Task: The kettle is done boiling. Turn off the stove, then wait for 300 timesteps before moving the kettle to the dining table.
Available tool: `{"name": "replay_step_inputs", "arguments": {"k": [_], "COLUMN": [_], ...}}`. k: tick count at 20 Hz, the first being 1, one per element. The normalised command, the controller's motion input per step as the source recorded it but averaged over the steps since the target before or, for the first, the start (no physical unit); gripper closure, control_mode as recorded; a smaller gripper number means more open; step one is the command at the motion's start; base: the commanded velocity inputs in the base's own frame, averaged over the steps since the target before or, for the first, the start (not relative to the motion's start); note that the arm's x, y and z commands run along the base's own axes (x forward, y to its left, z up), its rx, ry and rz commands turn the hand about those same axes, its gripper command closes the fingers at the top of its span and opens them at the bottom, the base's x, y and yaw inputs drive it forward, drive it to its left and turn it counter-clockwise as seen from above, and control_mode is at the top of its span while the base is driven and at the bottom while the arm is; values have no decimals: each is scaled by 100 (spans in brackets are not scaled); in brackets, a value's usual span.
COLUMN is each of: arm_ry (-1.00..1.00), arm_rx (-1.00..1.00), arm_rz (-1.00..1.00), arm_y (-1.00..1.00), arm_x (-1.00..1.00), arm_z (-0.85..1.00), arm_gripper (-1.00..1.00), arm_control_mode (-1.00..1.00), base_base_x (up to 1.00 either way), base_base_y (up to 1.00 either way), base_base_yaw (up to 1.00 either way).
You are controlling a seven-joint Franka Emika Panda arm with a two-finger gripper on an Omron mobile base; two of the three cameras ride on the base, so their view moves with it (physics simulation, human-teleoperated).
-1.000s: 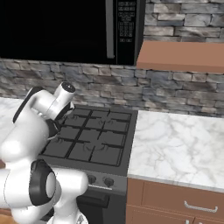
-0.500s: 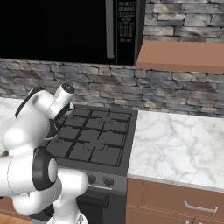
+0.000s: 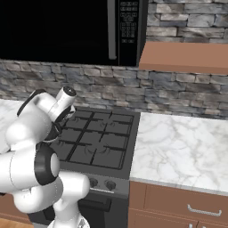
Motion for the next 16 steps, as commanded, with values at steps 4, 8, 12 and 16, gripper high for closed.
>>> {"name": "replay_step_inputs", "arguments": {"k": [4, 8, 12, 16], "arm_ry": [0, 0, 0, 0], "arm_rx": [0, 0, 0, 0], "arm_rz": [0, 0, 0, 0], "arm_y": [3, 5, 3, 3], "arm_x": [8, 9, 12, 12], "arm_z": [-16, -15, -10, -10], "arm_gripper": [-100, -100, -100, -100], "arm_control_mode": [-100, -100, -100, -100], "base_base_x": [0, 0, 0, 0], "base_base_y": [0, 0, 0, 0], "base_base_yaw": [0, 0, 0, 0]}}
